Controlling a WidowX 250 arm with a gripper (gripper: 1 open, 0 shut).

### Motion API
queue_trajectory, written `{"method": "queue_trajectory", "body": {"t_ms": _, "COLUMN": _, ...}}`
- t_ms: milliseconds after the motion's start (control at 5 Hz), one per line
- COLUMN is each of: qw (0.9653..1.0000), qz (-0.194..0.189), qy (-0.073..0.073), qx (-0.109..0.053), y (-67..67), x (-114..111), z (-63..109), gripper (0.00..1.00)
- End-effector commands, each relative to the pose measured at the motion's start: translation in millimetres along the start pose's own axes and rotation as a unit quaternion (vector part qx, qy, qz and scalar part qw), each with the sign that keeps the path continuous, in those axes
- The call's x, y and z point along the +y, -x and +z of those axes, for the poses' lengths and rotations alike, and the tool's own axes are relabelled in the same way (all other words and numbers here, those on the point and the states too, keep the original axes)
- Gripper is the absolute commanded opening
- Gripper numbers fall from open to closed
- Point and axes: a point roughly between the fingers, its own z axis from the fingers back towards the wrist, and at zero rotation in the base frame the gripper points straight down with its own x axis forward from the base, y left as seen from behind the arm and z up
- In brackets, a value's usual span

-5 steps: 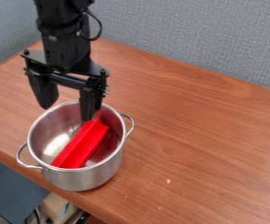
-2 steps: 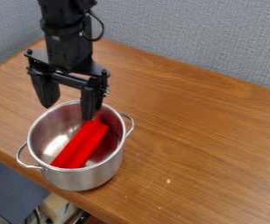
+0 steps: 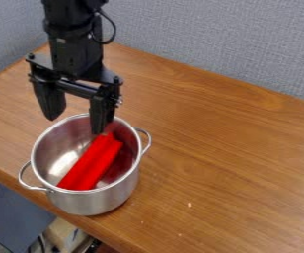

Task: Move the red object from the metal pot to the table

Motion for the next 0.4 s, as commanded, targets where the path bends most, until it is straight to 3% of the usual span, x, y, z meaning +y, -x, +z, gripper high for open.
{"method": "queue_trajectory", "body": {"t_ms": 0, "qw": 0.9998, "qz": -0.002, "qy": 0.000, "qx": -0.021, "y": -0.6, "x": -0.8, "z": 11.2, "gripper": 1.00}}
{"method": "queue_trajectory", "body": {"t_ms": 200, "qw": 0.9999, "qz": 0.000, "qy": 0.002, "qx": -0.014, "y": -1.8, "x": 1.0, "z": 6.0, "gripper": 1.00}}
